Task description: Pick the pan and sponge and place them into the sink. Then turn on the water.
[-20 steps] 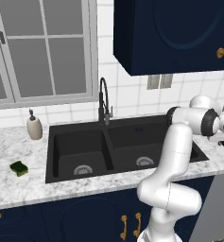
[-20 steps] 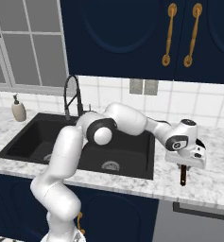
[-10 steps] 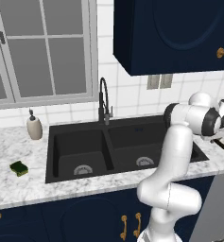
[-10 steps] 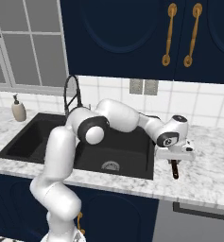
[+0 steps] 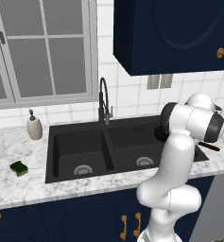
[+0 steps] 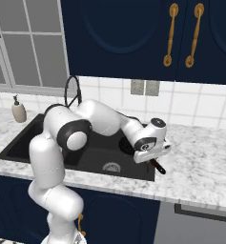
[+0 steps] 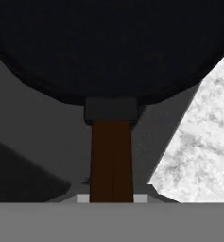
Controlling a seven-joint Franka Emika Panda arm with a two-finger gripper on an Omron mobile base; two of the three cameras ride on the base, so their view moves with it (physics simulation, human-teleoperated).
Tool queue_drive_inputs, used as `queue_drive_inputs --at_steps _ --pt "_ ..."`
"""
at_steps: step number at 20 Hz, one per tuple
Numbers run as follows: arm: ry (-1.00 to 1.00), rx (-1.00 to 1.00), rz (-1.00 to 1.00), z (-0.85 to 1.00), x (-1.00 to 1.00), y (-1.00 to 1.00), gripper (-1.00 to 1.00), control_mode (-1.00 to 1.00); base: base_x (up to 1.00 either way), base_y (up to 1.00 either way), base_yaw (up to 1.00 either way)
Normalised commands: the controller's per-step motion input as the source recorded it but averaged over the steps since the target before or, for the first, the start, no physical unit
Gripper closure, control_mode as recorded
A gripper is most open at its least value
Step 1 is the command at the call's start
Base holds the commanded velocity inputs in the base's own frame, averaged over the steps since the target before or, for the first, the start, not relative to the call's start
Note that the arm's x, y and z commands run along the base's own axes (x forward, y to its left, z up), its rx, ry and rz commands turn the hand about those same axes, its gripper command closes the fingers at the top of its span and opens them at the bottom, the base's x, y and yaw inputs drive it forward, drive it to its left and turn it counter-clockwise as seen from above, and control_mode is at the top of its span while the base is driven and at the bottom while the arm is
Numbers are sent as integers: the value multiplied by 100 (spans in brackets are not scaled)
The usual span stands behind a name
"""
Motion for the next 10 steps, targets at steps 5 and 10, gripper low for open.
queue_drive_inputs --at_steps 5,10 --pt "-2 0 55 4 16 88 100 -100 0 0 0" --pt "0 0 45 0 41 83 100 -100 0 0 0"
